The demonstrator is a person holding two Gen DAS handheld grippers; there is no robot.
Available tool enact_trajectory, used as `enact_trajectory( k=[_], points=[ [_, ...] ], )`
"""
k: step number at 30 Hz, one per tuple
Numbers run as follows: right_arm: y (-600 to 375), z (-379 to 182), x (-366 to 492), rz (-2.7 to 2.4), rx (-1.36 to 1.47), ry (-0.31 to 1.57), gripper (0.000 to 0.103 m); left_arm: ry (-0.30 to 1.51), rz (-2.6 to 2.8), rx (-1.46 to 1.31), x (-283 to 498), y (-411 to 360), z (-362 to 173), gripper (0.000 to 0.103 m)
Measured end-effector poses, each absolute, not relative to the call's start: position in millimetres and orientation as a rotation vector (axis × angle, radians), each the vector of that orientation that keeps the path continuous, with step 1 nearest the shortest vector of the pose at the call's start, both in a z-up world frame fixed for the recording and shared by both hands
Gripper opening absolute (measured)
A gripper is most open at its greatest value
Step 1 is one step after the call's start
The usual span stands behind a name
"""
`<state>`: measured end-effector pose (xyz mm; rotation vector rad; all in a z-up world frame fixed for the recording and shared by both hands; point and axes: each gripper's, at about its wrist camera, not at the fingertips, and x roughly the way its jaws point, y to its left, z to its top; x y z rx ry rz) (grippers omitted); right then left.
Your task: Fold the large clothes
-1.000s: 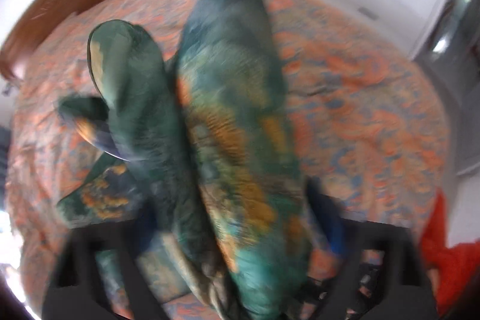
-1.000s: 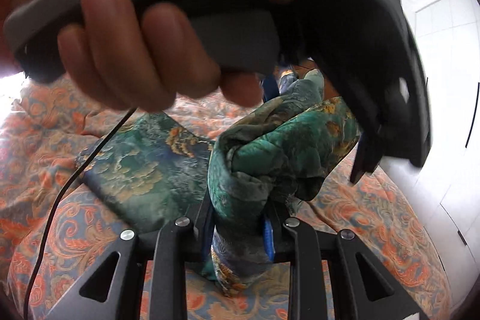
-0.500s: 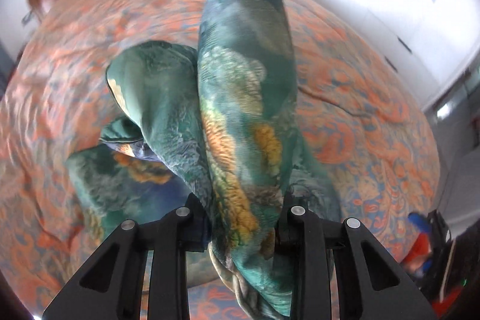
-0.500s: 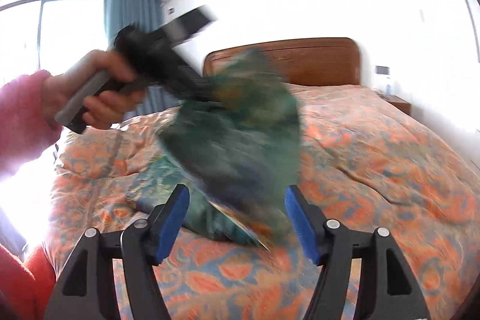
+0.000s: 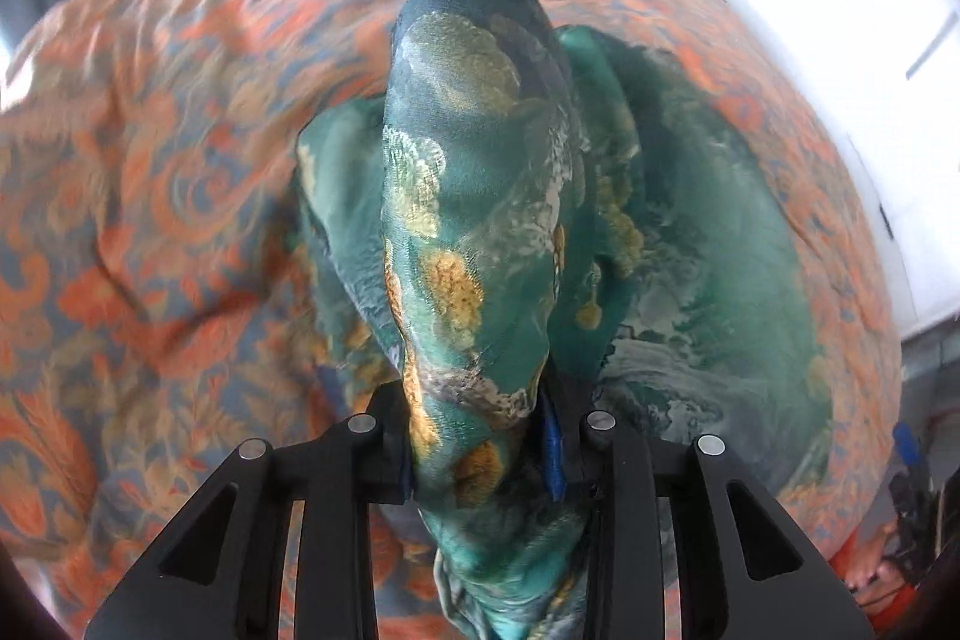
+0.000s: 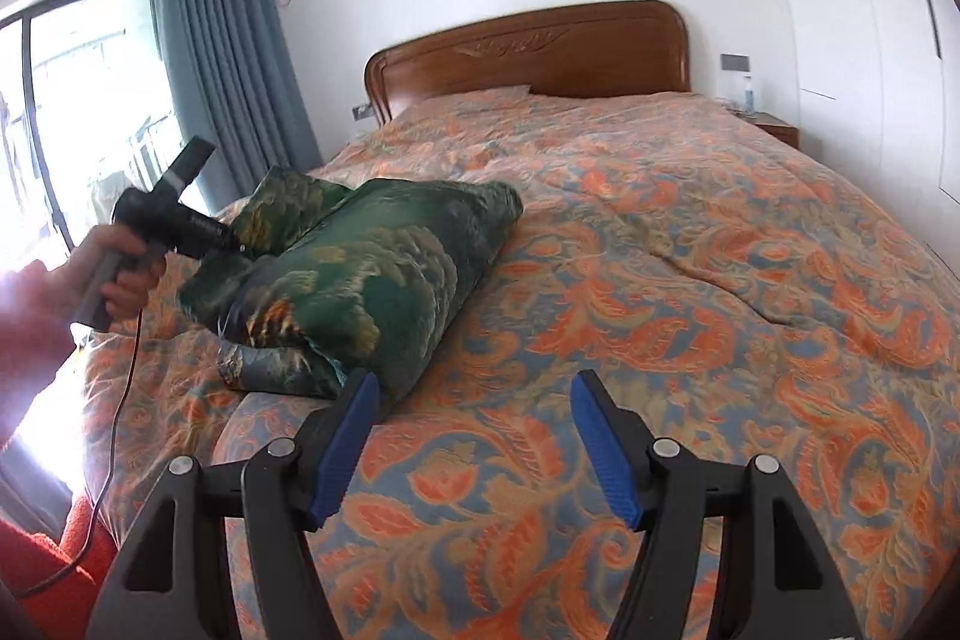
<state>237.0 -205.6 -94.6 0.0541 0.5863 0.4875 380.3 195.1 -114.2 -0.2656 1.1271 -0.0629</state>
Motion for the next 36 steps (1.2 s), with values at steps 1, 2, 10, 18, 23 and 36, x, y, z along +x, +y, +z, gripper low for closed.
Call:
enact_trajectory(
  k=[1,2,10,18,23,36],
  points=[
    [-197,-93,244,0.499,0.054,0.601,0.068,1.129,-0.066,-0.293,380,202,-120,0.033],
    [-190,-88,252,0.514,0.051,0.616,0.068,1.128,-0.068,-0.315,380,205,-125,0.033],
    [-101,-59,338,0.748,0.082,0.753,0.06,1.118,-0.068,-0.349,382,209,-142,0.037],
    [-12,-147,390,0.676,-0.231,1.023,0.058,1.121,-0.095,-0.396,373,226,-170,0.041],
    [-2,-162,385,0.613,-0.302,0.999,0.06,1.087,-0.094,-0.448,367,231,-184,0.045],
    [-7,-113,387,0.643,-0.201,0.977,0.06,1.082,-0.117,-0.495,363,245,-189,0.046]
  ],
)
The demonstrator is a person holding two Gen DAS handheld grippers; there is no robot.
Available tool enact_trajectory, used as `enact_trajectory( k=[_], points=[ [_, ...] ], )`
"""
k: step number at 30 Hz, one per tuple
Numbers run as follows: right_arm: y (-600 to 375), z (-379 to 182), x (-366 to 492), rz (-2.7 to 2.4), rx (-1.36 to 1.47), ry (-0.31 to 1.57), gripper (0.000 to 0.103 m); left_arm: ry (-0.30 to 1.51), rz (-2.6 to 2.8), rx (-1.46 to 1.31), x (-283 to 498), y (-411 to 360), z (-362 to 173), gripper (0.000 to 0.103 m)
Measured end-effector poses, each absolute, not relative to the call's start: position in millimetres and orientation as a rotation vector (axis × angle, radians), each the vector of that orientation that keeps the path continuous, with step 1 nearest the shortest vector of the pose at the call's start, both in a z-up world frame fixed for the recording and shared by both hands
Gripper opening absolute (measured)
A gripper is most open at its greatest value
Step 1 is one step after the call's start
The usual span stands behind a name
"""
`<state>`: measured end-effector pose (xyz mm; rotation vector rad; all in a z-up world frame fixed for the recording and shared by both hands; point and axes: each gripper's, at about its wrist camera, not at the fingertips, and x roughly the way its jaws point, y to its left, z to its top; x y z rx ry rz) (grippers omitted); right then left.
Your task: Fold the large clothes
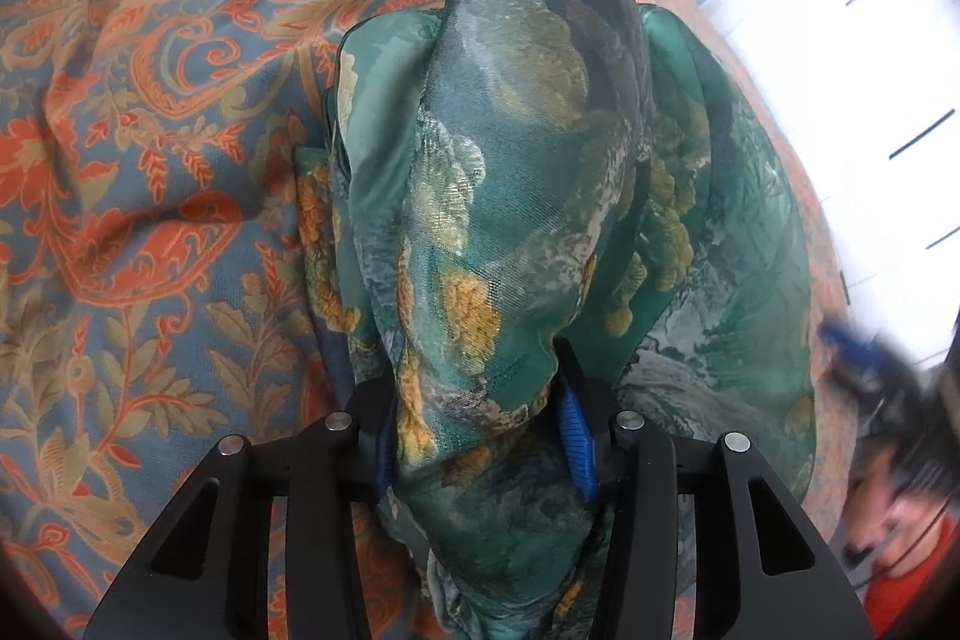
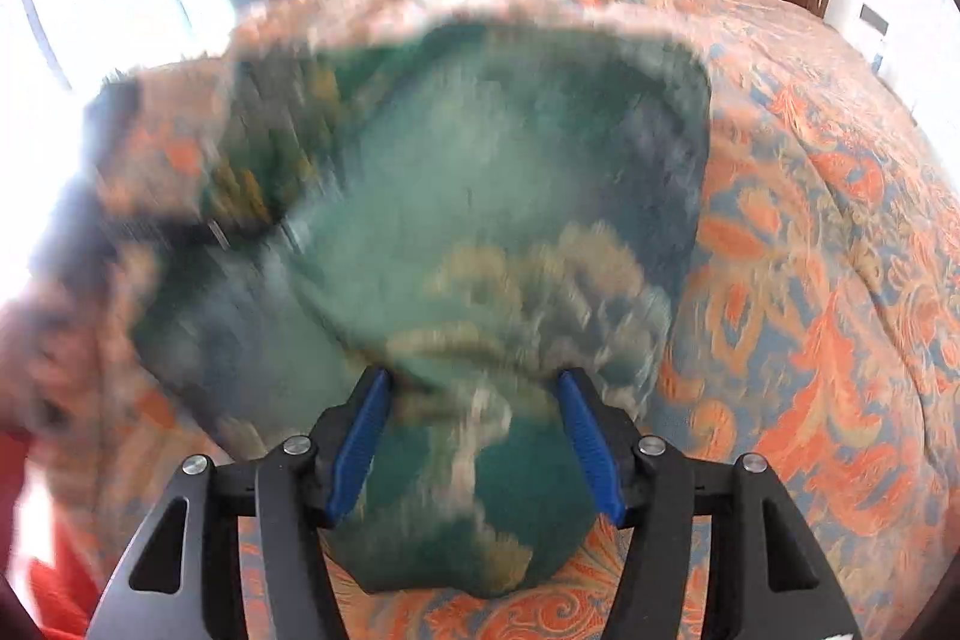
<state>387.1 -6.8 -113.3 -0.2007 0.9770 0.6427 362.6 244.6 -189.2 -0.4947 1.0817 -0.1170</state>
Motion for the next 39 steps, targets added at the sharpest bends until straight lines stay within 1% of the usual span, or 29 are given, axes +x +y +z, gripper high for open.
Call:
enact_trajectory(
  k=[2,6,8,10,14,16,19,21,24,28,30,31,32,33,35,36,37,39],
  points=[
    [-8,-83,408,0.636,-0.138,0.935,0.061,1.077,-0.125,-0.501,362,247,-191,0.047],
    [11,-61,472,0.631,-0.048,0.934,0.06,1.069,-0.14,-0.522,362,255,-196,0.047],
    [30,-71,504,0.633,-0.006,0.992,0.06,1.065,-0.149,-0.54,360,258,-201,0.047],
    [47,-92,534,0.609,0.022,1.041,0.061,1.063,-0.153,-0.558,358,261,-204,0.047],
    [82,-148,551,0.488,-0.134,1.129,0.061,1.072,-0.143,-0.563,358,267,-211,0.047],
    [88,-155,550,0.467,-0.196,1.11,0.061,1.069,-0.144,-0.556,357,266,-211,0.047],
    [81,-152,551,0.478,-0.186,1.11,0.06,1.067,-0.138,-0.549,356,267,-209,0.047],
    [73,-142,543,0.489,-0.185,1.077,0.06,1.067,-0.133,-0.544,355,265,-208,0.047],
    [59,-111,503,0.539,-0.2,0.992,0.06,1.072,-0.134,-0.542,356,267,-209,0.047],
    [31,-83,409,0.622,-0.266,0.857,0.06,1.078,-0.127,-0.547,358,268,-209,0.048],
    [25,-94,376,0.59,-0.35,0.826,0.06,1.077,-0.119,-0.543,358,263,-206,0.048],
    [23,-104,367,0.556,-0.391,0.837,0.06,1.08,-0.119,-0.536,359,257,-206,0.05],
    [20,-127,362,0.508,-0.425,0.888,0.06,1.078,-0.116,-0.521,362,249,-203,0.05],
    [15,-138,362,0.49,-0.396,0.892,0.061,1.07,-0.107,-0.504,363,245,-201,0.052],
    [16,-148,362,0.462,-0.409,0.862,0.062,1.04,-0.077,-0.477,357,242,-192,0.063],
    [18,-145,361,0.454,-0.421,0.846,0.062,1.026,-0.048,-0.467,352,244,-186,0.086],
    [18,-140,359,0.448,-0.421,0.84,0.062,1.008,-0.006,-0.46,345,248,-180,0.101],
    [10,-122,355,0.465,-0.368,0.83,0.062,0.966,-0.004,-0.494,330,258,-169,0.101]
  ],
)
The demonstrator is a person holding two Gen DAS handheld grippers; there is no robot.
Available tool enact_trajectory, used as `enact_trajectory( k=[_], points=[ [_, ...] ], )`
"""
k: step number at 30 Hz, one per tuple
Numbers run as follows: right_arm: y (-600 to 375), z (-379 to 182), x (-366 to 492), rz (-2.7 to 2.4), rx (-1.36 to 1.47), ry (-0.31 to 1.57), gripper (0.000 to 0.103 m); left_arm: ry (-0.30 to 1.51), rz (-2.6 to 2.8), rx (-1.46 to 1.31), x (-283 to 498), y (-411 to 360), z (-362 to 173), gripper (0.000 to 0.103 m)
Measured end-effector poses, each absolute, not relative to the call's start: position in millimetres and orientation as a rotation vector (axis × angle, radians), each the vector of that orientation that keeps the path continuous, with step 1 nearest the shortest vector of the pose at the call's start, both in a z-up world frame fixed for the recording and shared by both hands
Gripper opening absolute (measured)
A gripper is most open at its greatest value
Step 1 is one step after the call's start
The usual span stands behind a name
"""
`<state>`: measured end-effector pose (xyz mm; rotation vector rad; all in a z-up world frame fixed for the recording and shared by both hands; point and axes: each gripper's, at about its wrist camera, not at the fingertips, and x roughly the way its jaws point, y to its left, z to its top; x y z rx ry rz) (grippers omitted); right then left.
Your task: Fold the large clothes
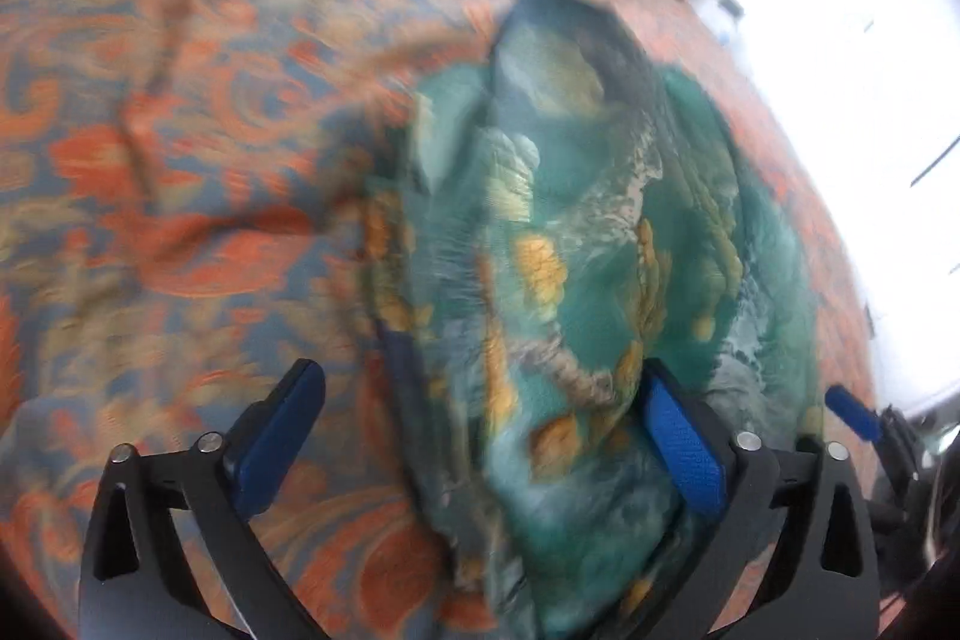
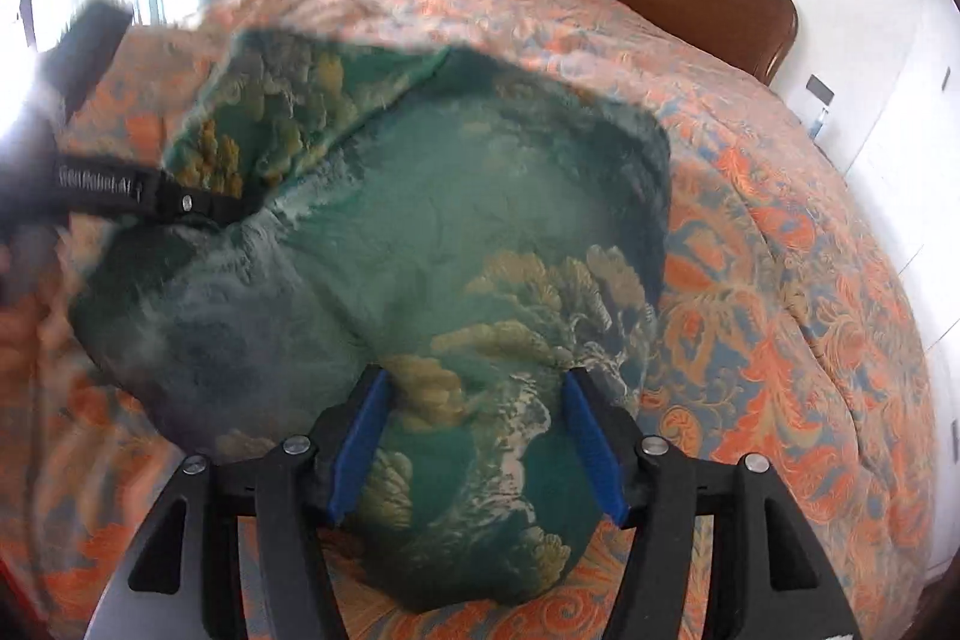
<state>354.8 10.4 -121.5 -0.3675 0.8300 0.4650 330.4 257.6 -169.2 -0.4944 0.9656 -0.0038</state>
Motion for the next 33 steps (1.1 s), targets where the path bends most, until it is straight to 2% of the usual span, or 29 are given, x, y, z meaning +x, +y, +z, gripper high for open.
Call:
enact_trajectory(
  k=[2,6,10,13,17,22,26,33],
  points=[
    [-8,-103,348,0.477,-0.304,0.821,0.062,0.939,-0.008,-0.548,313,269,-159,0.101],
    [-54,-83,329,0.447,-0.216,0.81,0.075,0.956,0.116,-0.491,289,278,-147,0.101],
    [-105,-80,317,0.432,-0.074,0.85,0.075,1.0,0.162,-0.402,273,272,-147,0.101],
    [-138,-83,305,0.382,0.034,0.885,0.077,1.015,0.083,-0.445,266,279,-149,0.101],
    [-180,-87,291,0.338,0.122,0.874,0.077,0.81,-0.047,-0.698,252,300,-138,0.101],
    [-203,-85,278,0.398,0.206,0.774,0.077,0.836,-0.181,-0.777,287,304,-132,0.101],
    [-191,-88,285,0.49,0.208,0.791,0.077,0.996,-0.267,-0.779,322,293,-149,0.101],
    [-167,-92,306,0.581,0.284,0.861,0.077,1.03,-0.38,-0.901,361,289,-192,0.101]
  ],
)
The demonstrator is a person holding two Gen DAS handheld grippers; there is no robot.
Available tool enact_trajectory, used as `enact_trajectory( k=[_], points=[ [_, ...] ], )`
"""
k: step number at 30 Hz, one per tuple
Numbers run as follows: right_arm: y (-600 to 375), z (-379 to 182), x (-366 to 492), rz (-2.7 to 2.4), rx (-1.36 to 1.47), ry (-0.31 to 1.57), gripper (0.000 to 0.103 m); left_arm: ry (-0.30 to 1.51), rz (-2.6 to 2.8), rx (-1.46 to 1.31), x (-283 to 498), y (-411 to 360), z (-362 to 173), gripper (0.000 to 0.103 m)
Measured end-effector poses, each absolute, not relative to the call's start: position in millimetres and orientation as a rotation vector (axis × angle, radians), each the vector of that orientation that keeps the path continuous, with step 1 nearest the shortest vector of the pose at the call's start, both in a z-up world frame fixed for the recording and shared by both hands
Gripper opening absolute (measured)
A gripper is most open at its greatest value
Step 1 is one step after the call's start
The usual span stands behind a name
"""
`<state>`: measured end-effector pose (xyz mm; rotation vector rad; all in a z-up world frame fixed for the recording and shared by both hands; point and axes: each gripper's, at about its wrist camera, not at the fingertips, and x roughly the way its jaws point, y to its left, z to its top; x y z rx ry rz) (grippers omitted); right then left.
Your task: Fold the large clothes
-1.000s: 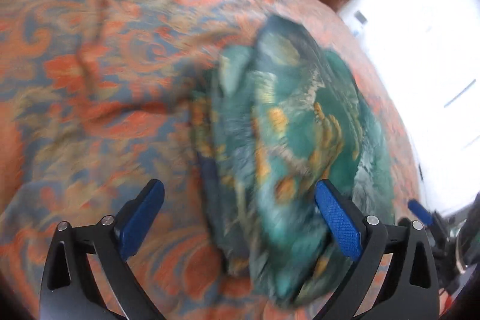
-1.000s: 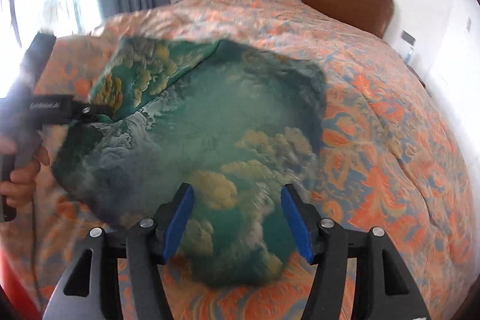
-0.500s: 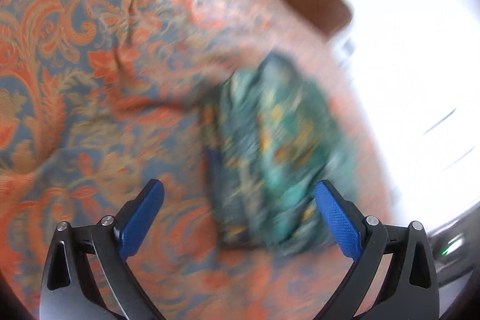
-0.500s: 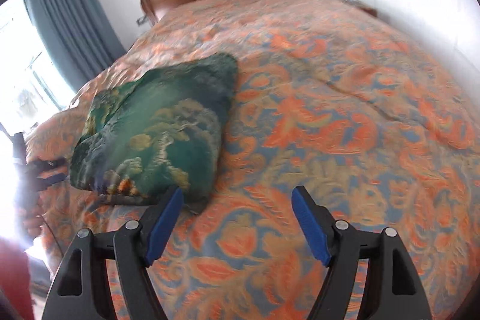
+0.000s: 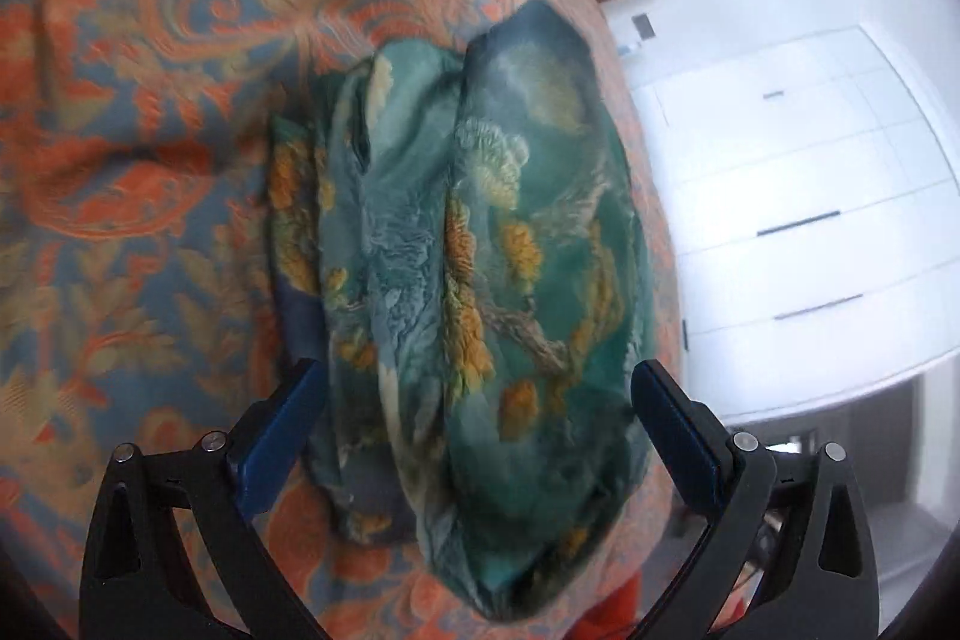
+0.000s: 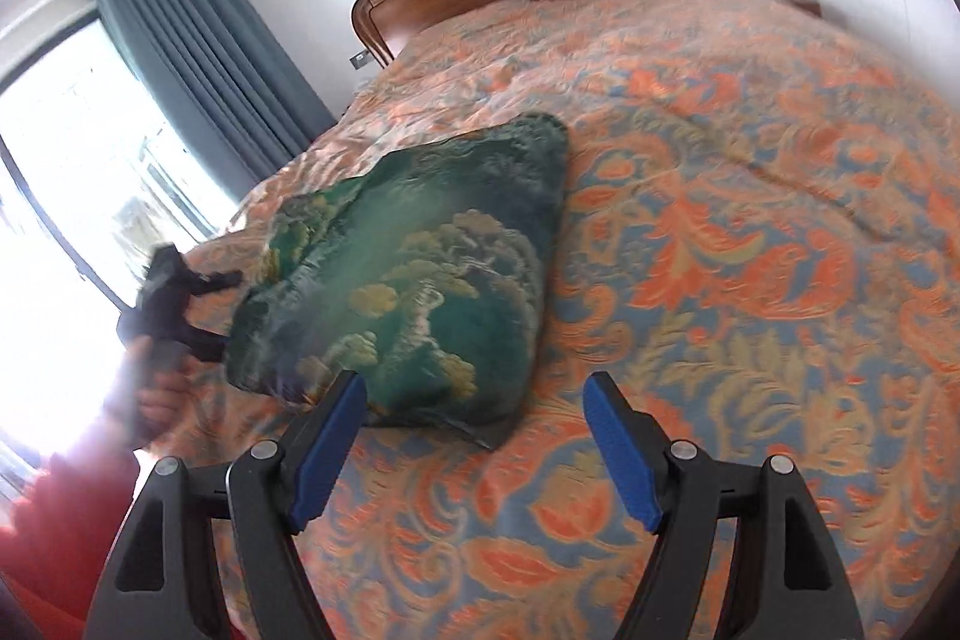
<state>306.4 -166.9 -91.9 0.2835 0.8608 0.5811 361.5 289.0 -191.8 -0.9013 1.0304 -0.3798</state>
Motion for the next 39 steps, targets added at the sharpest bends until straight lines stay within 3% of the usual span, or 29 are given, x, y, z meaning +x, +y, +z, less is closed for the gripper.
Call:
enact_trajectory(
  k=[10,22,30,33,35,36,39],
  points=[
    [-161,-112,406,0.676,0.512,1.019,0.077,1.085,-0.354,-0.915,379,288,-230,0.103],
    [-128,-206,473,0.873,0.682,1.277,0.078,1.119,-0.371,-0.947,409,289,-269,0.103],
    [-96,-227,501,0.944,0.756,1.32,0.101,1.159,-0.37,-0.948,437,285,-299,0.103],
    [-81,-234,507,0.93,0.755,1.355,0.103,1.175,-0.352,-0.949,445,280,-306,0.103],
    [-73,-229,507,0.912,0.711,1.345,0.099,1.174,-0.334,-0.914,446,275,-300,0.094],
    [-69,-222,505,0.903,0.663,1.328,0.093,1.165,-0.333,-0.893,445,273,-294,0.076],
    [-59,-192,490,0.88,0.468,1.263,0.079,1.121,-0.331,-0.819,437,265,-275,0.061]
  ],
)
